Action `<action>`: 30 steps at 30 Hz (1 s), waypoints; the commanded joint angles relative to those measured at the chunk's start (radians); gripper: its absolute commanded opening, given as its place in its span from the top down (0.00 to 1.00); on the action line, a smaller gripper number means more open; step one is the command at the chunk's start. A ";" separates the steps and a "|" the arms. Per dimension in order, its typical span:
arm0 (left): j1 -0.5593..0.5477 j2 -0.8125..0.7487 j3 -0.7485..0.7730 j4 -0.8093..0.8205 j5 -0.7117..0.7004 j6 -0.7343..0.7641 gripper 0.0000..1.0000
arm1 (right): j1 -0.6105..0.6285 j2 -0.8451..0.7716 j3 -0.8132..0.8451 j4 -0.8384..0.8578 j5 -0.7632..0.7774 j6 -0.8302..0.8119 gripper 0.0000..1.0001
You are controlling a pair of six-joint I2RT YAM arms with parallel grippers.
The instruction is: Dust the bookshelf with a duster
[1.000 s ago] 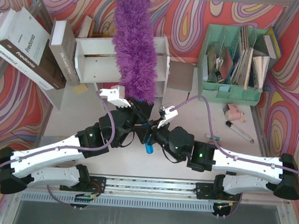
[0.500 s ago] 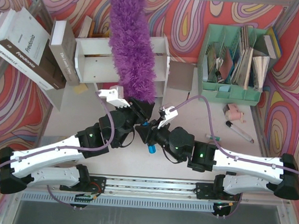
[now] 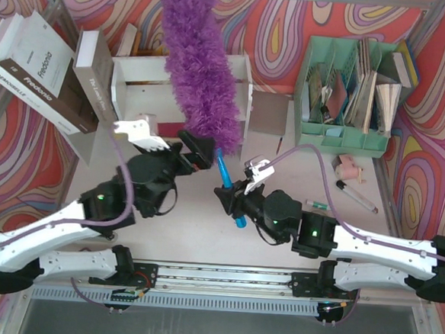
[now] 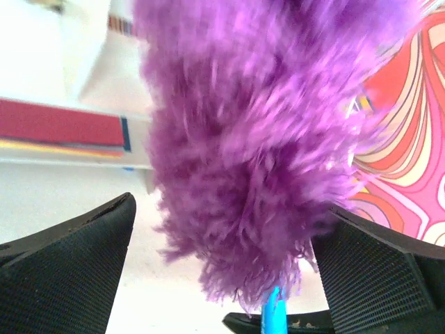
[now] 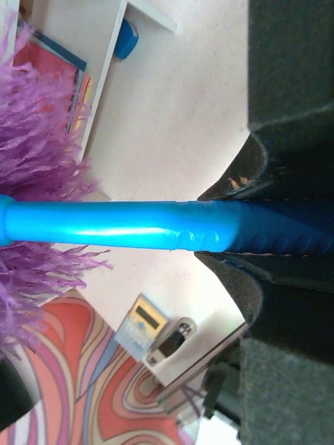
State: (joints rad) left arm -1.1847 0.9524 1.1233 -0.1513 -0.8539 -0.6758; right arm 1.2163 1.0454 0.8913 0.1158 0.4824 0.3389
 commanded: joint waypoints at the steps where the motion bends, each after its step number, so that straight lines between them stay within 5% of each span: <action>1: -0.002 -0.082 0.169 -0.205 -0.074 0.222 0.02 | 0.000 -0.089 0.031 -0.116 -0.025 -0.116 1.00; 12: -0.003 -0.212 0.378 -0.281 -0.321 0.542 0.02 | 0.001 -0.132 0.065 -0.450 -0.356 -0.186 1.00; 20: -0.003 -0.287 0.289 -0.190 -0.394 0.609 0.01 | 0.000 -0.197 -0.008 -0.417 -0.461 -0.253 1.00; 30: -0.002 -0.339 0.255 -0.140 -0.450 0.676 0.01 | 0.001 -0.238 0.039 -0.612 -0.568 -0.330 1.00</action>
State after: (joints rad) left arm -1.1847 0.6453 1.3983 -0.3443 -1.2560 -0.0559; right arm 1.2171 0.8200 0.8848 -0.4335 -0.0261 0.0589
